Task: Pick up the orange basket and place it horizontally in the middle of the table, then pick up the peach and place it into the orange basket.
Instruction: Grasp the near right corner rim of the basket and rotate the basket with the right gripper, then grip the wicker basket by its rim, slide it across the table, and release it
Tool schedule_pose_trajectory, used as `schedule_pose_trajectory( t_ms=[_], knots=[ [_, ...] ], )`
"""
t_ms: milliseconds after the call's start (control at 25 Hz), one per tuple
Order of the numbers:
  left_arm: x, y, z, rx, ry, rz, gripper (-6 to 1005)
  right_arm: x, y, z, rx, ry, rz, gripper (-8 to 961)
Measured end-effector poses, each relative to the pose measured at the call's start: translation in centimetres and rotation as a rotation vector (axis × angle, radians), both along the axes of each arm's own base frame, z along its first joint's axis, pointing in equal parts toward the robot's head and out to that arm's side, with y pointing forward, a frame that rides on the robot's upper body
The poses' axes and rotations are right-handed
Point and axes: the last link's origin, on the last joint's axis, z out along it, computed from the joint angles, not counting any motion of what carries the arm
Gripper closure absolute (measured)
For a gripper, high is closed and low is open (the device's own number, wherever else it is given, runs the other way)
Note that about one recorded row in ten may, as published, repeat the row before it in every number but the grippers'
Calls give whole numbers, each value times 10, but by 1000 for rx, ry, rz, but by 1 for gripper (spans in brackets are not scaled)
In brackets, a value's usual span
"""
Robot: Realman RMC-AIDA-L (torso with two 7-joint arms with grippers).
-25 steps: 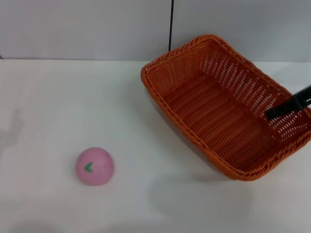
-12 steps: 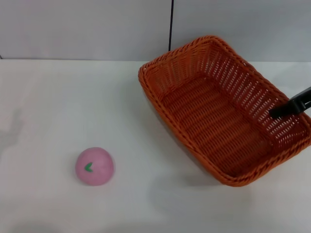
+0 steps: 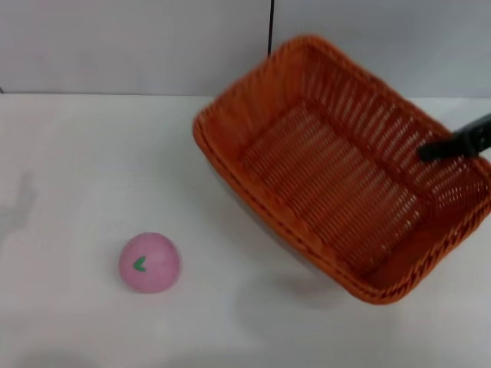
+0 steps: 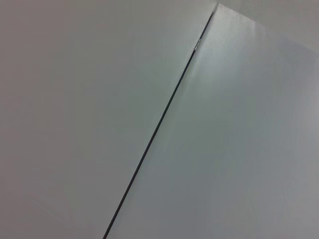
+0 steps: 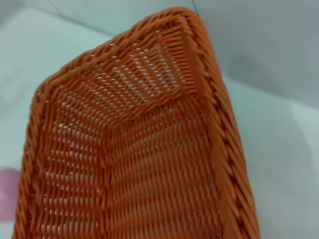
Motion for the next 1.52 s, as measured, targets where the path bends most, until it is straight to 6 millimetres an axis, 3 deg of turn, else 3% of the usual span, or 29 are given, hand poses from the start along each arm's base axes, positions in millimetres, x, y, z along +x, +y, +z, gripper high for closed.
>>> schedule_pose_trajectory(
  t_ms=[480, 760, 960, 1040, 1160, 1200, 1240, 1400, 1520],
  knots=[
    [0, 2, 1, 8, -1, 0, 198, -36, -3, 43, 41, 180, 208, 817],
    [0, 3, 2, 11, -4, -2, 198, -60, -2, 53, -80, 94, 389, 817],
    [1, 3, 1, 9, -4, -5, 198, -76, -5, 44, -254, -30, 533, 817],
    [2, 3, 0, 3, -5, -9, 198, -84, -5, 25, -348, -112, 592, 817],
    [2, 3, -1, 2, -5, -9, 198, -85, -4, 20, -366, -131, 599, 817],
    [2, 2, -1, 2, -8, -9, 198, -86, -3, 6, -400, -170, 608, 817],
    [2, 2, -1, 2, -8, -9, 198, -86, -3, 6, -400, -170, 608, 817],
    [2, 1, -2, 1, -11, -8, 198, -84, 1, -25, -435, -194, 604, 816],
    [2, 1, -3, -1, -13, -7, 198, -82, 2, -35, -436, -186, 612, 816]
  ],
)
